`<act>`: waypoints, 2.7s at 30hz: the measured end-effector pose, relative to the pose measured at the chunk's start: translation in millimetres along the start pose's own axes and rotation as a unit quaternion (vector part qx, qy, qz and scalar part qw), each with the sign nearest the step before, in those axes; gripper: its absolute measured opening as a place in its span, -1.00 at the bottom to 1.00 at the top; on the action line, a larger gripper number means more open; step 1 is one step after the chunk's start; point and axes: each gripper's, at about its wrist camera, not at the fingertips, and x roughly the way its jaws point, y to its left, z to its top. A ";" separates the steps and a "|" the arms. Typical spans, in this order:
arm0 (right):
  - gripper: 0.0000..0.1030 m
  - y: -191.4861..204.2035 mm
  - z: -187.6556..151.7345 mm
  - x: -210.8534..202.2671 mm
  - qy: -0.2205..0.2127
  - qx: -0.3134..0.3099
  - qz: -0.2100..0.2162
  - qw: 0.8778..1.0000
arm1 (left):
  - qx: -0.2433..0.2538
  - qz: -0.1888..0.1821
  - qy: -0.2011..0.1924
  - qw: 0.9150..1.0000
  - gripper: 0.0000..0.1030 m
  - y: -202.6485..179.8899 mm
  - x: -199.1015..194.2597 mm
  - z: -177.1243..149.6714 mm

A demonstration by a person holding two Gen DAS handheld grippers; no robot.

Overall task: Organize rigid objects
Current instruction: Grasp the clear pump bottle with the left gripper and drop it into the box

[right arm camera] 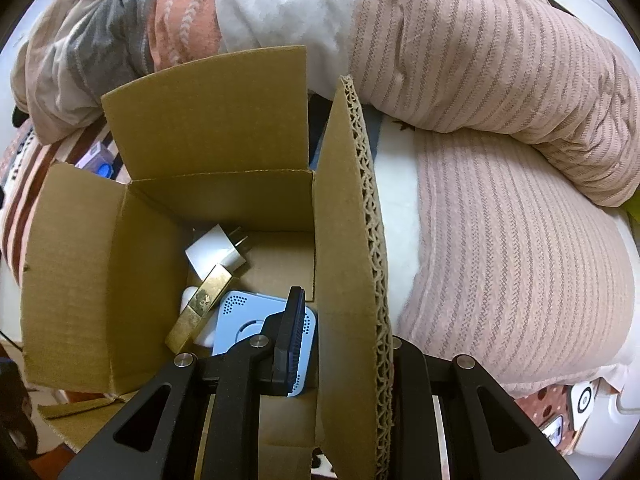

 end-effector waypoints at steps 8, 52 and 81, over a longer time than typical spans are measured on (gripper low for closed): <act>-0.66 2.9 3.8 4.6 0.008 -0.001 -0.009 1.000 | -0.074 0.013 0.009 0.997 0.82 63.0 -0.2 -66.3; -0.66 -1.2 1.4 0.9 -0.002 0.003 0.001 1.000 | -0.184 0.078 0.083 0.976 -0.45 85.9 163.2 -86.2; -0.64 -3.6 1.7 -4.0 -0.016 0.005 0.008 1.000 | -0.024 -0.070 0.031 0.997 -0.45 -30.9 74.4 48.1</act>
